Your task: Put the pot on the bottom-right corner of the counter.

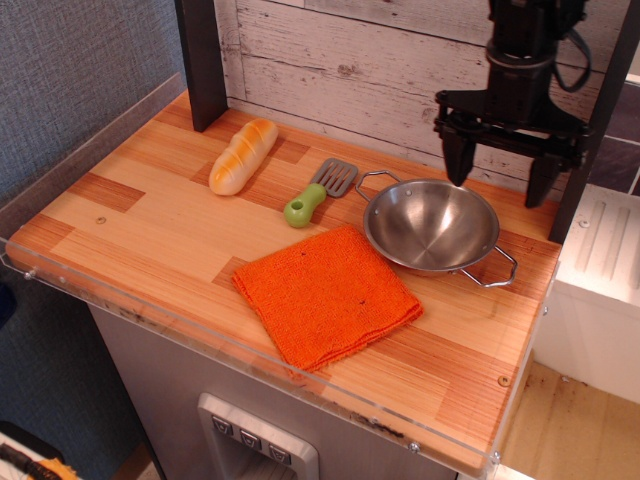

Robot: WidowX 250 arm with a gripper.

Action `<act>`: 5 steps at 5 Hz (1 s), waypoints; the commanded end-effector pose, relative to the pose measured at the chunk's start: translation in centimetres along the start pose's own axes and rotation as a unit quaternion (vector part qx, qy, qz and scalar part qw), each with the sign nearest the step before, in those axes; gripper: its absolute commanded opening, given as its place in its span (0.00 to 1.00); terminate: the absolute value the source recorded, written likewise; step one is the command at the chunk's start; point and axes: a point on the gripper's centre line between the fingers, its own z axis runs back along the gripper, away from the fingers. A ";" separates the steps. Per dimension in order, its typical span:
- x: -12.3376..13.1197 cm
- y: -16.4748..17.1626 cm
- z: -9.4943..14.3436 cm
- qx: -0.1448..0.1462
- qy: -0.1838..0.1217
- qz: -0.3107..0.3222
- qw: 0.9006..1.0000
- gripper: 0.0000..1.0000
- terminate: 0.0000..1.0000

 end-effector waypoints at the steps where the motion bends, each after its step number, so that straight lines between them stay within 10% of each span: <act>1: -0.8 -0.8 -0.7 0.022 0.019 -0.014 0.999 1.00 0.00; 4: -2.2 -1.1 -3.5 0.039 0.041 -0.017 0.998 1.00 0.00; 5: -2.3 -1.0 -3.7 0.036 0.044 -0.010 0.998 0.00 0.00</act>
